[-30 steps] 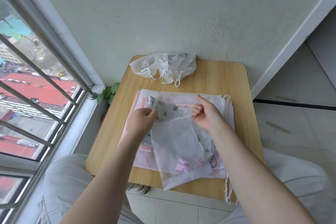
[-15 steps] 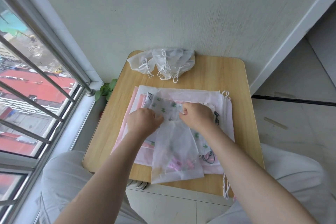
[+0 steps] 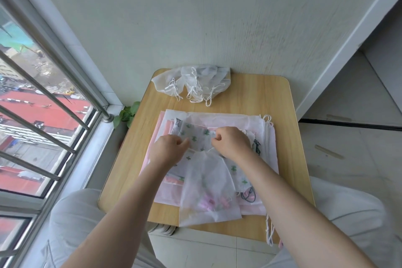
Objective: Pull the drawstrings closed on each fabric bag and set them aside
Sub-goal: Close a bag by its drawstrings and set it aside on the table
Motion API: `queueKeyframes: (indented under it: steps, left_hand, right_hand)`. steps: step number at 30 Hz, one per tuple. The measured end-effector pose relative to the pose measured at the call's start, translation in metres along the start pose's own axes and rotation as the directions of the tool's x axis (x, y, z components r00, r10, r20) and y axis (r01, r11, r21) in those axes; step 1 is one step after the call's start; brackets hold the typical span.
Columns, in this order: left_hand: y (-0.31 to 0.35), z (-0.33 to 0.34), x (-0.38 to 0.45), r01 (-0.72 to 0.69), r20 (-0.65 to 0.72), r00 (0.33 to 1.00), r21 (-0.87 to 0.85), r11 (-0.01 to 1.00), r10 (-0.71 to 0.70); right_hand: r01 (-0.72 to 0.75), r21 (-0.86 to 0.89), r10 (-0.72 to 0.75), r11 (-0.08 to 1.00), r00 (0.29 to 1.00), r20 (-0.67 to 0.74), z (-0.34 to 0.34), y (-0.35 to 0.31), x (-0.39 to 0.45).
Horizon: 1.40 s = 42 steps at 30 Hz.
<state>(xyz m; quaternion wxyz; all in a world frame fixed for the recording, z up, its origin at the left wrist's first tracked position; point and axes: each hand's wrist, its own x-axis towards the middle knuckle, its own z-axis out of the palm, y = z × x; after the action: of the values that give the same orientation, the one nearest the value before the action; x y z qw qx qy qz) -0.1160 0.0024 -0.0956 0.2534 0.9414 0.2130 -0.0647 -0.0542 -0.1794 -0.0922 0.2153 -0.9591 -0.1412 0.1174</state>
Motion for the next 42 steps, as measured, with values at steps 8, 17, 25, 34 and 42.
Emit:
queueKeyframes:
  steps: [8, 17, 25, 34, 42]
  left_hand:
    - [0.030, -0.019, -0.003, -0.185, -0.097, 0.982, -0.377, 0.907, 0.160]
    - [0.030, 0.009, -0.010, 0.017, 0.204, 0.979, 0.023, 1.000, -0.021]
    - [0.033, 0.010, -0.016, 0.053, 0.132, 0.991, -0.521, 0.852, 0.019]
    - [0.037, 0.004, -0.013, 0.182, 0.253, 0.967, -0.663, 0.726, -0.011]
    - [0.046, -0.014, -0.014, 0.149, 0.444, 0.865, -0.674, 0.723, 0.235]
  right_hand:
    - [0.064, 0.413, 0.006, 0.909, 0.986, -0.164, -0.017, -0.010, 0.006]
    - [-0.172, 0.055, 0.149, 0.984, 0.944, 0.293, -0.011, 0.003, -0.009]
    - [-0.236, 0.428, 0.081, 0.872, 0.933, 0.350, 0.005, -0.006, -0.013]
    - [-0.187, 0.799, 0.157, 0.571, 0.981, 0.118, -0.008, -0.008, -0.006]
    - [-0.094, 0.759, 0.061, 0.645, 0.996, 0.071, -0.021, -0.032, 0.002]
